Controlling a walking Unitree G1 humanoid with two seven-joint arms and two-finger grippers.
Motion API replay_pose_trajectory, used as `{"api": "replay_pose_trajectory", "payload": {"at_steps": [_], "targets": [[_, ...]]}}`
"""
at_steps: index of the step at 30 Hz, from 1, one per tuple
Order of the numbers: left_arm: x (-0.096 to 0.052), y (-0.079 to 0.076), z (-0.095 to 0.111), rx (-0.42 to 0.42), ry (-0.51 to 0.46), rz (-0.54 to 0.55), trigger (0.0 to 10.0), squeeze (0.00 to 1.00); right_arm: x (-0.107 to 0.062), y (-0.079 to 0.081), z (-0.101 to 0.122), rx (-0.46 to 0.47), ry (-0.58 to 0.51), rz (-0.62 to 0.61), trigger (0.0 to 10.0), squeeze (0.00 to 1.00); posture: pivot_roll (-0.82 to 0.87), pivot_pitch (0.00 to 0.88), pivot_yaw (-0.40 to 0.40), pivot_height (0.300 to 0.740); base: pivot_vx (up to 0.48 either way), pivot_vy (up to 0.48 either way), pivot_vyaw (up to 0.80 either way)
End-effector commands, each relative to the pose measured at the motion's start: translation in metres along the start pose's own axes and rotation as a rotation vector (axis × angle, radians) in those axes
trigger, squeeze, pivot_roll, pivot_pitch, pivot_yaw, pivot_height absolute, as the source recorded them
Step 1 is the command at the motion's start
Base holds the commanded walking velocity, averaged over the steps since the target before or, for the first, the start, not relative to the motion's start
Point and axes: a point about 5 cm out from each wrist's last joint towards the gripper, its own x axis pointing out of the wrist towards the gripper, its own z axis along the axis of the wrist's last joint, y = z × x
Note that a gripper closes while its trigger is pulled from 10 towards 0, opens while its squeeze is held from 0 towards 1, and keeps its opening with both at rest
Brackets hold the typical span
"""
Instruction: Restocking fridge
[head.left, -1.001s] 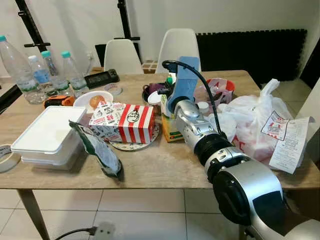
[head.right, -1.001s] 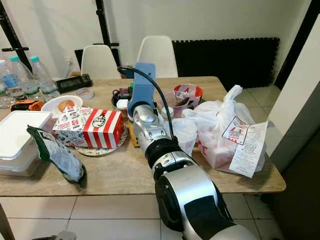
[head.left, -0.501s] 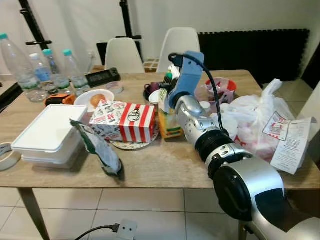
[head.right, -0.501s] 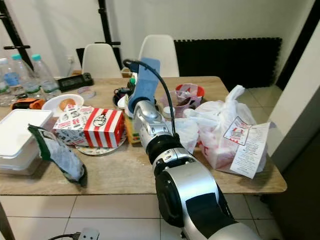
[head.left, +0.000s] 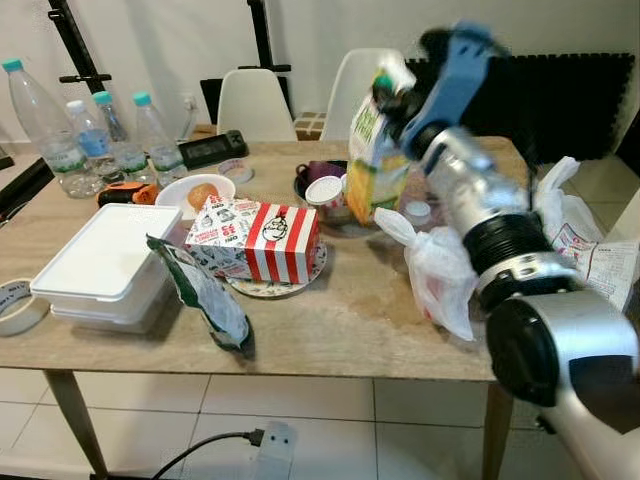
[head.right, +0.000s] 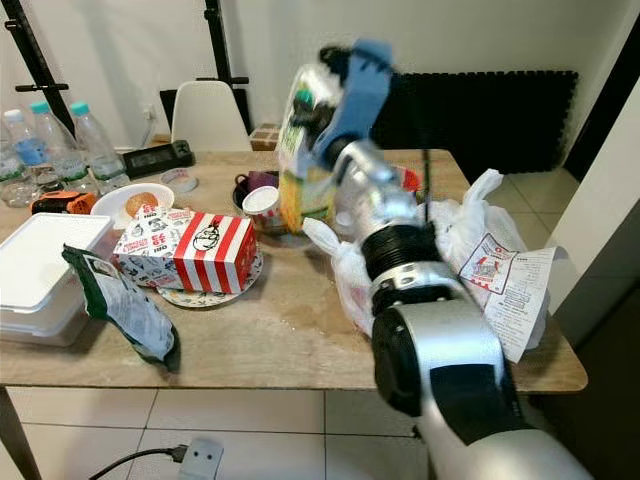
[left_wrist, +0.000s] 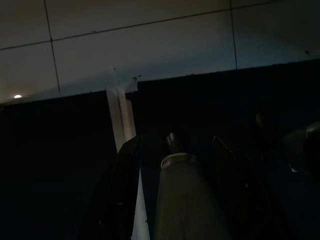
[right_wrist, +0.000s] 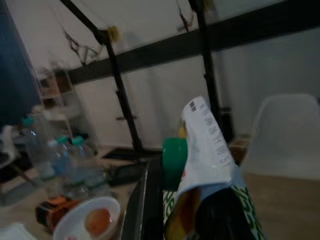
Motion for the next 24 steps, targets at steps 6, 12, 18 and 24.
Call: {"api": "replay_pose_trajectory", "payload": {"at_steps": [6,12,18,24], "targets": [[-0.005,0.020,-0.017,0.045,0.012,0.010,10.0,0.00,-0.040,-0.006,0.022,0.092,0.000,0.274,1.7,0.00,-0.06,0.056,0.042,0.740,0.000,0.000,0.00],[-0.007,0.050,-0.018,0.081,-0.001,0.033,10.0,0.00,-0.058,-0.004,0.022,0.176,0.014,0.385,0.9,0.00,-0.06,0.056,0.042,0.740,0.000,0.000,0.00],[-0.014,0.091,-0.024,0.073,0.008,0.078,10.0,0.00,-0.073,-0.001,0.016,0.218,0.041,0.444,0.0,0.00,-0.05,0.053,0.043,0.740,0.000,0.000,0.00],[-0.015,0.094,-0.022,0.078,0.002,0.080,10.0,0.00,-0.091,0.010,0.015,0.263,0.056,0.572,0.0,0.00,-0.05,0.054,0.045,0.740,0.000,0.000,0.00]]}}
